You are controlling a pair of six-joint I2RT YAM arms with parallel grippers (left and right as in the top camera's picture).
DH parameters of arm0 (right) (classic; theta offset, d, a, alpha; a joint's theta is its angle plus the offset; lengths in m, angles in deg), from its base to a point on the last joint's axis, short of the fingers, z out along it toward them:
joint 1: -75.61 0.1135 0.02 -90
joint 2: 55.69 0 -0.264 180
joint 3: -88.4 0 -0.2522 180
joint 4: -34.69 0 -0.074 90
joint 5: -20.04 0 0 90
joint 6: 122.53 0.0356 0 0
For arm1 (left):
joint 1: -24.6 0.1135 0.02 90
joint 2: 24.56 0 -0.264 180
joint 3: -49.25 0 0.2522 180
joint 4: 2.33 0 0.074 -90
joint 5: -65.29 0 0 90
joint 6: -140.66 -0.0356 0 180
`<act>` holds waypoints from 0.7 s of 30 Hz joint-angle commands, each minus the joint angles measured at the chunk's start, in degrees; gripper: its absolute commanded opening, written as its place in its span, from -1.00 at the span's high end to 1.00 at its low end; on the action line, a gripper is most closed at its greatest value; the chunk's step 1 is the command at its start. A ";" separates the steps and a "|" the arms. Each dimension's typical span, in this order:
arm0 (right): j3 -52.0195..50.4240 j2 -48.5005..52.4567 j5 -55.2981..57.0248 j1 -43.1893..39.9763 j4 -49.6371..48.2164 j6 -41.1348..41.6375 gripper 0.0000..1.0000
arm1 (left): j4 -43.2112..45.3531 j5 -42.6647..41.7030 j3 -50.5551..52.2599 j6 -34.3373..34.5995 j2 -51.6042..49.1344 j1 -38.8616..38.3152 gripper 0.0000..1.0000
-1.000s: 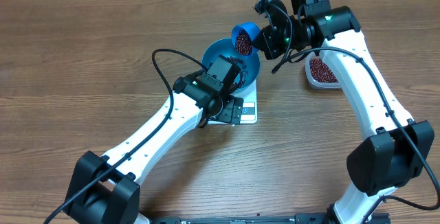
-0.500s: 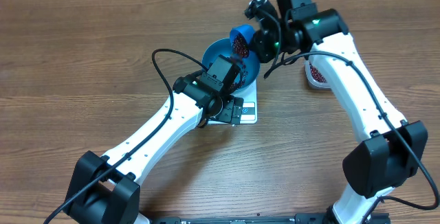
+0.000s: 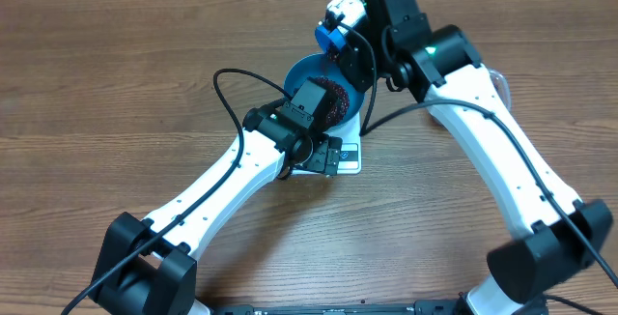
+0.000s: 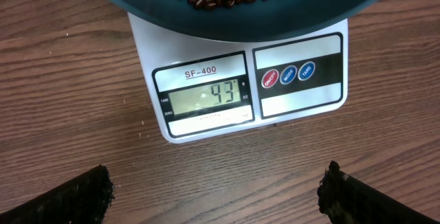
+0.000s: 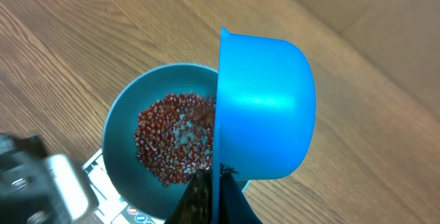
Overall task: Scoop item into bowl and weigh 150g on scale
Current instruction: 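Tip the scoop to pour beans into the teal bowl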
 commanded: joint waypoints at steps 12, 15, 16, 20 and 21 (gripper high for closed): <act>1.49 -4.13 0.31 0.81 3.50 -1.25 0.93 | 0.13 -0.48 -0.57 0.81 -0.35 -0.39 -0.99; 1.22 -4.09 0.46 1.49 3.48 -1.03 0.93 | 0.13 -0.48 -0.57 0.81 -0.35 -0.39 -0.99; 1.07 -4.09 0.57 1.70 3.50 -1.03 0.93 | 0.13 -0.48 -0.57 0.81 -0.35 -0.39 -0.99; -0.48 -4.09 1.95 2.80 3.26 -0.85 0.93 | 0.13 -0.48 -0.59 0.81 -0.35 -0.39 -0.99; -0.68 -3.98 2.10 2.93 3.26 -0.85 0.93 | 0.13 -0.48 -0.59 0.81 -0.35 -0.39 -0.99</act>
